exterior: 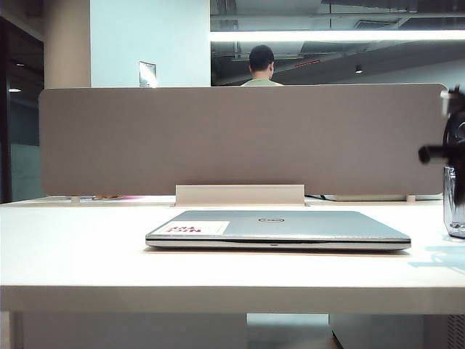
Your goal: Pick up the water cup and place it on the right side of the laptop.
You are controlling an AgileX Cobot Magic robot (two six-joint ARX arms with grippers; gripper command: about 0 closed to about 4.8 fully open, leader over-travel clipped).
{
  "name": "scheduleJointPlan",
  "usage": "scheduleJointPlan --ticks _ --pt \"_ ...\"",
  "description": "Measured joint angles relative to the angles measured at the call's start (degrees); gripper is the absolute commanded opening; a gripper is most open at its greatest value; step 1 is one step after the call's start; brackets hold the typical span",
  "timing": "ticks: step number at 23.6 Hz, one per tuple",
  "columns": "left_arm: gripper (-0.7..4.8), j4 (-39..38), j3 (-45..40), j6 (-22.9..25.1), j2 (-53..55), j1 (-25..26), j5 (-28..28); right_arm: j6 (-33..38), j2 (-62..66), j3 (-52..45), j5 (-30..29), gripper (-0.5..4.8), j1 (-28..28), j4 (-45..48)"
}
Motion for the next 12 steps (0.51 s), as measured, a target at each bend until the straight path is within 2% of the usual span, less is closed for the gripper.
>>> scheduleJointPlan --ticks 6,7,8,9,12 --pt "-0.04 0.0 0.0 0.0 0.0 0.0 0.0 0.24 5.64 0.0 -4.81 1.41 0.11 4.15" --pt "-0.04 0.0 0.0 0.0 0.0 0.0 -0.02 0.48 6.19 0.0 -5.25 1.32 0.17 5.66" --pt "-0.04 0.0 0.0 0.0 0.0 0.0 0.0 1.01 6.97 0.02 -5.49 0.95 0.24 7.82" --pt "-0.04 0.0 0.0 0.0 0.0 0.0 0.0 1.73 8.13 0.02 -5.62 0.8 0.24 10.54" --pt "-0.04 -0.02 0.0 0.0 0.02 0.0 0.0 1.97 10.67 0.02 -5.51 0.61 0.22 13.66"
